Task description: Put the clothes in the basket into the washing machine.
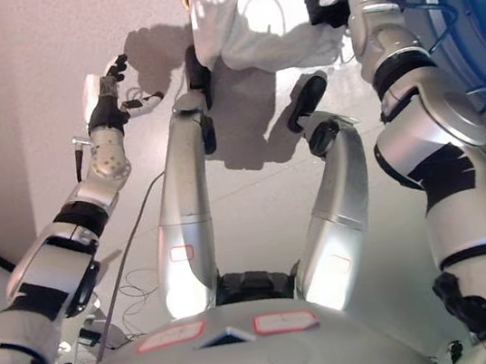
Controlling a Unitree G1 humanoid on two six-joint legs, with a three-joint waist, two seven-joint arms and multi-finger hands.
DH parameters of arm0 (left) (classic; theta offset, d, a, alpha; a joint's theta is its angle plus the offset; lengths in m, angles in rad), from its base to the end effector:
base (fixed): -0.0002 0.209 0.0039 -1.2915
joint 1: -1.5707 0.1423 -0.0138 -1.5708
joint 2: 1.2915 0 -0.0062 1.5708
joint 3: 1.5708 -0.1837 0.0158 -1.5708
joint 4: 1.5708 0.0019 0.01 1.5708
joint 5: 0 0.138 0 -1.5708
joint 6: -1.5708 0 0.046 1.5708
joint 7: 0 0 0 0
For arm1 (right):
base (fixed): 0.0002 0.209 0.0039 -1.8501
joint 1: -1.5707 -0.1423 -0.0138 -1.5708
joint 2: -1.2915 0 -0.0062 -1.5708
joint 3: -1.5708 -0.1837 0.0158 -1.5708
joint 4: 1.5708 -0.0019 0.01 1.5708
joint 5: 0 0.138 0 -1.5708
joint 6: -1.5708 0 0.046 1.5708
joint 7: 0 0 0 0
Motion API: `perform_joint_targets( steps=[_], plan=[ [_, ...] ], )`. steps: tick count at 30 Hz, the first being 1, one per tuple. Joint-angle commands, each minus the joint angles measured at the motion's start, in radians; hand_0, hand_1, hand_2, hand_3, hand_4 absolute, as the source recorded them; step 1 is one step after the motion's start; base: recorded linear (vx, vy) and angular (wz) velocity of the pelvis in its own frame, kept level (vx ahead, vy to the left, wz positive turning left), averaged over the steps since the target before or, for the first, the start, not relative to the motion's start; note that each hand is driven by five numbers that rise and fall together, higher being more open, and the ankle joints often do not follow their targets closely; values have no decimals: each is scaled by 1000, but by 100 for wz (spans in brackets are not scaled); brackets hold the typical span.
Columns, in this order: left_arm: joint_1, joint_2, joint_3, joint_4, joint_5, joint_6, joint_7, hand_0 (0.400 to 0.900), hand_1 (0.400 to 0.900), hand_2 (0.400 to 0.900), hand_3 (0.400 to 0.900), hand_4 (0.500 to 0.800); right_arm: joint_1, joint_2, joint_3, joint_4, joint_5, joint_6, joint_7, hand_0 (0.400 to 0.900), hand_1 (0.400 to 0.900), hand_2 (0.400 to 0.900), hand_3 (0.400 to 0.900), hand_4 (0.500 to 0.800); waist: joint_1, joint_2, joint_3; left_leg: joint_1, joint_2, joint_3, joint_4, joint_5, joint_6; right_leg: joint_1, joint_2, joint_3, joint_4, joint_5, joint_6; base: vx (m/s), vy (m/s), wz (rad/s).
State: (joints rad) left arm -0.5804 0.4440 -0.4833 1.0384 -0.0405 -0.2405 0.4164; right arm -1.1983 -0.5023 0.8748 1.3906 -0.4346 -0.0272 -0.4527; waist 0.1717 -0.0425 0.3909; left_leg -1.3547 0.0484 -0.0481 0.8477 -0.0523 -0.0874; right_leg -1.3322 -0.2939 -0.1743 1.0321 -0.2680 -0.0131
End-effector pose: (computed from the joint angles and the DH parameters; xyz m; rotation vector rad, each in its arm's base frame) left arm 0.2814 0.2175 0.0168 0.7162 0.1470 0.1774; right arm 0.3641 -0.2233 0.1565 -1.6306 -0.0937 -0.2628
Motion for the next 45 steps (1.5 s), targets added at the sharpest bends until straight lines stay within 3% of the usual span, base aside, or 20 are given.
perform_joint_targets(
  steps=[1,6,7,8,11,12,13,14,16,17,20,21,28,33,38,43,45],
  plan=[
    [144,-5,50,48,-38,-10,55,900,900,900,900,800,-21,-92,11,58,-24,31,-33,900,900,900,900,800,-11,75,-102,-67,-15,15,42,-56,-14,-46,38,53,51,-17,27,-9,-29,5],
    [165,-7,61,45,-45,-17,51,900,900,900,900,800,-5,-135,17,85,-48,41,-36,900,900,900,900,800,-5,83,-117,-116,-24,13,113,-87,-10,-99,33,74,123,-51,17,8,-15,4],
    [188,15,60,-69,-34,-7,59,900,900,900,900,800,-7,-161,26,94,-45,47,-38,900,900,900,900,800,3,92,-120,-126,-31,12,119,-91,-9,-106,29,78,129,-55,16,1,-21,18],
    [264,29,82,-211,-12,-29,60,900,900,900,900,800,1,-192,25,105,-57,54,-39,900,900,900,900,800,19,106,-117,-134,-36,15,122,-92,-9,-114,21,81,139,-60,15,6,-22,21],
    [391,57,109,-304,0,-52,55,900,900,900,900,800,10,-252,26,147,-100,67,-18,900,900,900,900,800,33,121,-122,-144,-44,19,136,-97,-10,-129,18,92,166,-77,11,22,-10,17],
    [393,57,110,-307,0,-51,55,900,900,900,900,800,10,-252,27,147,-100,67,-17,845,845,845,845,767,32,121,-123,-145,-44,20,137,-98,-10,-131,18,93,168,-78,11,53,3,8],
    [414,46,108,-302,4,-50,52,900,900,900,900,800,24,-266,21,158,-128,84,-32,498,498,498,498,559,31,124,-129,-145,-46,21,134,-97,-8,-136,15,97,167,-81,11,32,5,3],
    [414,46,107,-301,5,-50,52,900,900,900,900,800,25,-267,21,158,-128,84,-32,400,400,400,400,500,31,124,-129,-146,-46,21,134,-96,-8,-136,14,97,167,-81,11,59,8,1],
    [415,43,99,-287,14,-46,51,900,900,900,900,800,42,-274,18,159,-149,96,-47,400,400,400,400,500,31,127,-134,-139,-48,21,115,-90,-7,-133,19,101,152,-77,12,27,-8,0],
    [387,19,85,-227,12,-42,57,900,900,900,900,800,42,-265,9,159,-165,109,-62,400,400,400,400,500,27,125,-139,-129,-47,20,91,-78,-6,-125,20,99,136,-72,14,0,0,0],
    [352,7,72,-186,11,-36,64,900,900,900,900,800,25,-258,14,157,-176,119,-70,400,400,400,400,500,24,123,-137,-114,-47,22,54,-63,-7,-114,23,96,110,-62,16,36,-19,-3],
    [323,-10,59,-134,7,-29,74,900,900,900,900,800,25,-254,13,147,-183,122,-85,400,400,400,400,500,16,119,-139,-100,-45,24,18,-48,-8,-101,26,93,82,-52,20,0,0,0],
    [266,-51,40,-55,-6,-23,90,900,900,900,900,800,19,-225,-16,130,-163,129,-115,400,400,400,400,500,16,117,-139,-20,-40,27,-103,5,-9,-26,42,69,-12,-9,35,10,-7,-6],
    [248,-72,33,-12,-15,-20,87,900,900,900,900,800,53,-195,-97,119,-88,119,-135,400,400,400,400,500,26,123,-133,128,-24,31,-242,52,-6,121,62,40,-141,42,50,12,-1,-11],
    [259,-73,59,44,-26,-4,74,900,900,900,900,800,104,-171,-276,87,120,75,-144,400,400,400,400,500,14,124,-124,354,0,41,-443,119,-4,359,86,20,-375,127,74,36,12,-17],
    [308,-65,115,106,-56,22,45,900,900,900,900,800,189,-156,-615,56,628,-27,-121,400,400,400,400,500,-14,133,-122,559,-3,51,-590,156,-6,562,103,9,-563,171,93,67,36,-14],
    [313,-82,129,149,-67,36,42,900,900,900,900,800,242,-119,-767,13,892,-116,-115,400,400,400,400,500,-23,143,-123,623,1,67,-650,192,0,617,110,6,-641,223,96,-11,78,-23]
  ],
)
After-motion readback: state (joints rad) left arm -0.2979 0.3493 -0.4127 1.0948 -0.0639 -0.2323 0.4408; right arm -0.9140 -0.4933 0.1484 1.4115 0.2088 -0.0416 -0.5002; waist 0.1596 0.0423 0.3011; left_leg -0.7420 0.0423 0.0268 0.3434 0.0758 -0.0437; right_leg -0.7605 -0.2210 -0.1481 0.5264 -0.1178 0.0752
